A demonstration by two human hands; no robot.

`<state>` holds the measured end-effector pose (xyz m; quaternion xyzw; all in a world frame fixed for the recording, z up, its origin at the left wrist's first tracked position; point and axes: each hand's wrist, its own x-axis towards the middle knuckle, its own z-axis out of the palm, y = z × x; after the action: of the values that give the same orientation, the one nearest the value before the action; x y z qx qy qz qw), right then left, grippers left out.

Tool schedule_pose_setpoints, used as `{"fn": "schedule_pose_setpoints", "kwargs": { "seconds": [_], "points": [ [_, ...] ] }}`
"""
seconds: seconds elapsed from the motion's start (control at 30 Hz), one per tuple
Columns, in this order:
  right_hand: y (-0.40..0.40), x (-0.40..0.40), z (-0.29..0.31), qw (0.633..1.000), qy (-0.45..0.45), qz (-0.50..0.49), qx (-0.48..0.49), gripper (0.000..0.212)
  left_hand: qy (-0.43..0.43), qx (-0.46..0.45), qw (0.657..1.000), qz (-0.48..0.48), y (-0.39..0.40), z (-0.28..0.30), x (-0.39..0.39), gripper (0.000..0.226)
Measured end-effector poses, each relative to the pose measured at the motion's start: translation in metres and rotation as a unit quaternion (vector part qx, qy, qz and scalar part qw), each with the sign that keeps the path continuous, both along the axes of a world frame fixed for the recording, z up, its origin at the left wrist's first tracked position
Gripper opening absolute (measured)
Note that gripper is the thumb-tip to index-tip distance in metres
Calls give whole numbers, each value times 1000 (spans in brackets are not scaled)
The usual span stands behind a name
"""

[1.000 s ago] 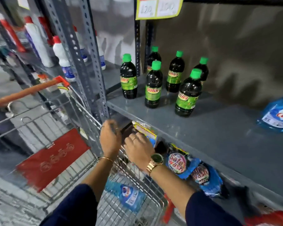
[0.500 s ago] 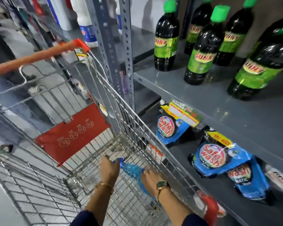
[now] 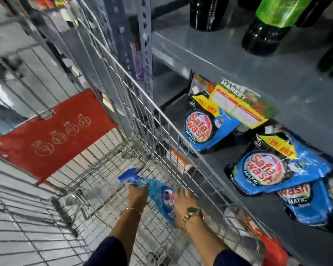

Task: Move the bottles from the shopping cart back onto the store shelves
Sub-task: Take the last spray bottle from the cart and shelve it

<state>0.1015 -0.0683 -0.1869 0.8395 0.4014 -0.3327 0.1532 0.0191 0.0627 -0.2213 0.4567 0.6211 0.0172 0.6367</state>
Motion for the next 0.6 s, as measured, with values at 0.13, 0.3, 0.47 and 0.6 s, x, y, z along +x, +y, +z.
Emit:
{"fn": "schedule_pose_setpoints", "kwargs": {
  "seconds": [0.13,0.3,0.47,0.6],
  "points": [
    [0,-7,1,1000,-6,-22,-16,93,-46,-18,998,26,0,8,4,5],
    [8,-9,35,1000,-17,-15,-3,82,-76,-18,996,48,-2,33,-7,16],
    [18,-14,92,998,-42,19,51,85,-148,33,986,68,8,97,-21,17],
    [21,-20,161,991,-60,30,113,80,-194,93,974,72,10,164,-32,21]
  ]
}}
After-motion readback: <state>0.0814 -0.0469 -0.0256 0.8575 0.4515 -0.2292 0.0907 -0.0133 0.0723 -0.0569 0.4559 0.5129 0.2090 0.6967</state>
